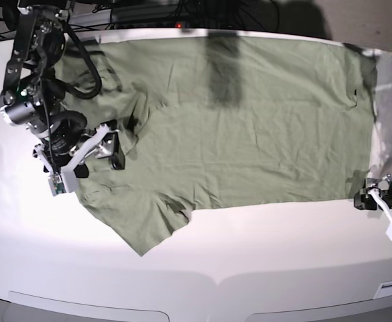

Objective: Fold the T-shirt properly
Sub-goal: 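Move the right gripper to the sleeve and the left to the hem, then grasp the hem corner of the shirt with the left gripper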

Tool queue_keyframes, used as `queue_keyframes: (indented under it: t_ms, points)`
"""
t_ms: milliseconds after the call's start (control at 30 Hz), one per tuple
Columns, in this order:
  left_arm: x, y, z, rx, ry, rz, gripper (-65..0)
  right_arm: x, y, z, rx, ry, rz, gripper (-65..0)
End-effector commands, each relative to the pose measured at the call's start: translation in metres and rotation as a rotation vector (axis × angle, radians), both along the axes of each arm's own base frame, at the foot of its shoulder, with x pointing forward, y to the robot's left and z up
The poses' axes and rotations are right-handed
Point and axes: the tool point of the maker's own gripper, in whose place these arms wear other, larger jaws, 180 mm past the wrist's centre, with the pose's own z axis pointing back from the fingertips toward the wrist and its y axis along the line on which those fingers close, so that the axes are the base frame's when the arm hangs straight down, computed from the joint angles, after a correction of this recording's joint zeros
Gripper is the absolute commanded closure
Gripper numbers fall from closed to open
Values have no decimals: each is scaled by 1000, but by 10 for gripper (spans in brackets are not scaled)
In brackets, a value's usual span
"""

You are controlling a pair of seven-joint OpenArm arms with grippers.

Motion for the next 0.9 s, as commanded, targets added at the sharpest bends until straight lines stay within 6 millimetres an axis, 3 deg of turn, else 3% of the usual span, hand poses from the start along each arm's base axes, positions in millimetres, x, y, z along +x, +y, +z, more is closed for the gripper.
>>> queue_keyframes:
  t_ms: [0, 133, 333, 433, 700, 867]
  points:
    - [14, 9, 17, -13, -34, 25, -455, 5, 3, 14, 19, -50, 12, -475]
    - [16, 16, 8, -85, 11, 104, -454, 5, 6, 16, 41, -52, 21, -475]
    - [-3, 27, -24, -20, 52, 113, -454, 5, 8, 16, 32, -42, 41, -475]
    - [-10, 12, -39, -39, 74, 98, -454, 4, 12, 17, 37, -47, 65, -475]
    - [-25, -53, -73, -98, 187, 7, -454, 2, 20, 20, 82, -51, 97, -475]
    - [-31, -65, -77, -129, 243, 1, -454, 1, 20, 19, 78, -42, 97, -475]
